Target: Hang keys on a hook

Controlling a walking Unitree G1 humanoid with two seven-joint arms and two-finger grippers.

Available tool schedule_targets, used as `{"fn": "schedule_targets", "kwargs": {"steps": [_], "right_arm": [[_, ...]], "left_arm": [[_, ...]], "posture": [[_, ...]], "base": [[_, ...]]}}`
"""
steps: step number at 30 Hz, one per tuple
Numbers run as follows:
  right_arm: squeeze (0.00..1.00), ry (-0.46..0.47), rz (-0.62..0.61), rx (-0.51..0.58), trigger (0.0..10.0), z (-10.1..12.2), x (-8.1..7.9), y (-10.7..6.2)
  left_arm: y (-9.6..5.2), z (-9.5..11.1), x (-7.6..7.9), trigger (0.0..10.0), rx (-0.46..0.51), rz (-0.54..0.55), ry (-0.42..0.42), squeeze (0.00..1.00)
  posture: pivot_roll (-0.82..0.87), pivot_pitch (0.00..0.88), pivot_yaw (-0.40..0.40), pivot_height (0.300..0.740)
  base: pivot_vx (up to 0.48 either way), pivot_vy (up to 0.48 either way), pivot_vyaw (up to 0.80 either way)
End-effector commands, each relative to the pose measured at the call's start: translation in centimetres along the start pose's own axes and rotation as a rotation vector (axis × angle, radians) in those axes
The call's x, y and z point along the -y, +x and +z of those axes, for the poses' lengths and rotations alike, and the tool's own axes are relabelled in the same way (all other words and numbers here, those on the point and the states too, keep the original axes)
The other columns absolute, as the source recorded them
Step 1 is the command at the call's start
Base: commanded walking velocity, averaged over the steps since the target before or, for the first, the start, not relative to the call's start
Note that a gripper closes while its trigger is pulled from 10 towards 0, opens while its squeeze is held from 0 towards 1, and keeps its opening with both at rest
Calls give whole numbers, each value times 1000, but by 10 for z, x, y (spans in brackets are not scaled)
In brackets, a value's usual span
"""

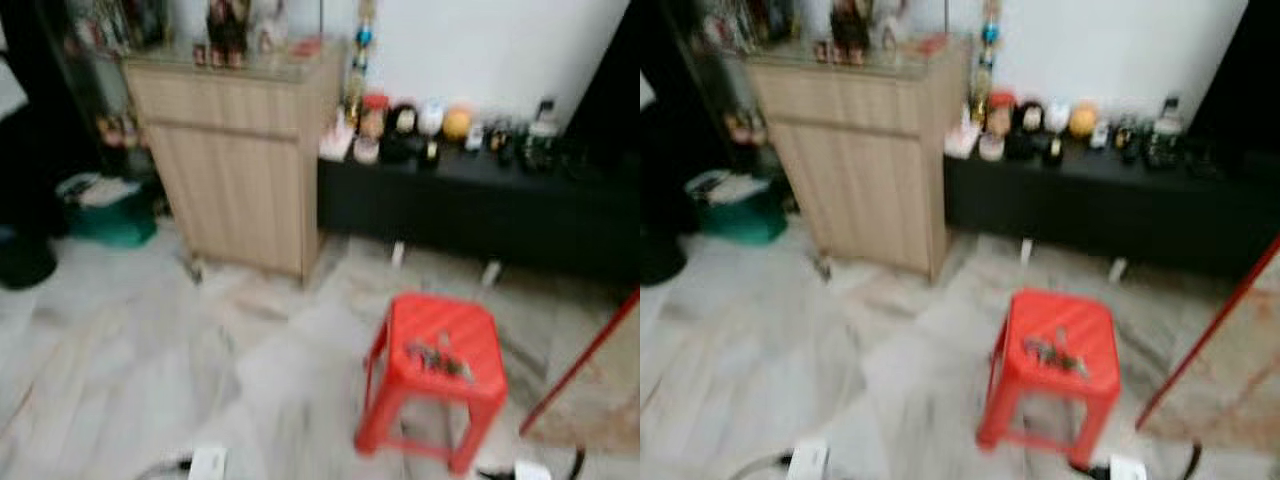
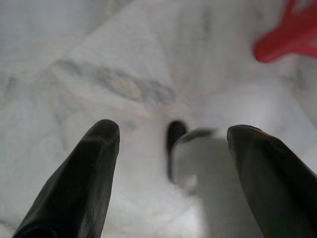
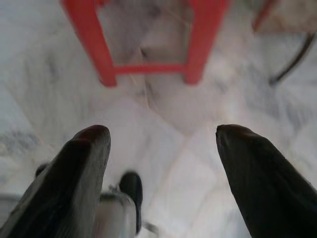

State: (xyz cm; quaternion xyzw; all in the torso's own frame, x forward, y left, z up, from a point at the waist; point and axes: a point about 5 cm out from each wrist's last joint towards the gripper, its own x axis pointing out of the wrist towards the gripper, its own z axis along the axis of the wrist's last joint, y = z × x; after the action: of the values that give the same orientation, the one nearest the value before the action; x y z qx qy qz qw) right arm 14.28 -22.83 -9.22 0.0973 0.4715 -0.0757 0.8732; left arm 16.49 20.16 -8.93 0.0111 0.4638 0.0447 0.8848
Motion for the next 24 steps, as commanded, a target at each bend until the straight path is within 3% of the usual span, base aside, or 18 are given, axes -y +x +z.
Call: {"fn": "schedule_targets", "kwargs": {"steps": [1,10,12,16,19,21,22,23,24], "right_arm": [[0,5,6,14,10000,3,-2,1],[0,12,7,33,10000,5,-2,1],[0,18,15,74,10000,8,-3,1],[0,15,27,117,10000,12,-3,0],[0,25,35,187,10000,18,-3,-1],[0,35,43,264,10000,25,-3,-3],[0,35,43,264,10000,25,-3,-3],[0,31,46,299,10000,28,-3,-4],[0,28,46,312,10000,29,-3,-4]], "left_arm": [[0,-2,0,10000,-12,3,-8,0],[0,2,1,10000,11,11,-8,0],[1,19,-4,10000,110,23,-32,0],[1,34,-10,10000,194,40,-57,0],[0,59,-14,10000,325,50,-64,0],[-5,91,-17,10000,500,55,-94,0],[-5,91,-17,10000,500,55,-94,0],[-10,108,-18,10000,594,58,-116,0],[-12,114,-18,10000,627,59,-127,0]], "posture": [[105,0,-54,737],[103,0,-53,737],[103,0,-58,737],[102,0,-63,737],[104,0,-73,737],[110,0,-83,737],[110,0,-83,737],[112,0,-88,737],[114,0,-91,737]], "base": [[356,0,0],[263,0,0],[0,0,0],[0,0,0],[0,0,0],[0,0,0],[0,0,0],[0,0,0],[0,0,0]]}}
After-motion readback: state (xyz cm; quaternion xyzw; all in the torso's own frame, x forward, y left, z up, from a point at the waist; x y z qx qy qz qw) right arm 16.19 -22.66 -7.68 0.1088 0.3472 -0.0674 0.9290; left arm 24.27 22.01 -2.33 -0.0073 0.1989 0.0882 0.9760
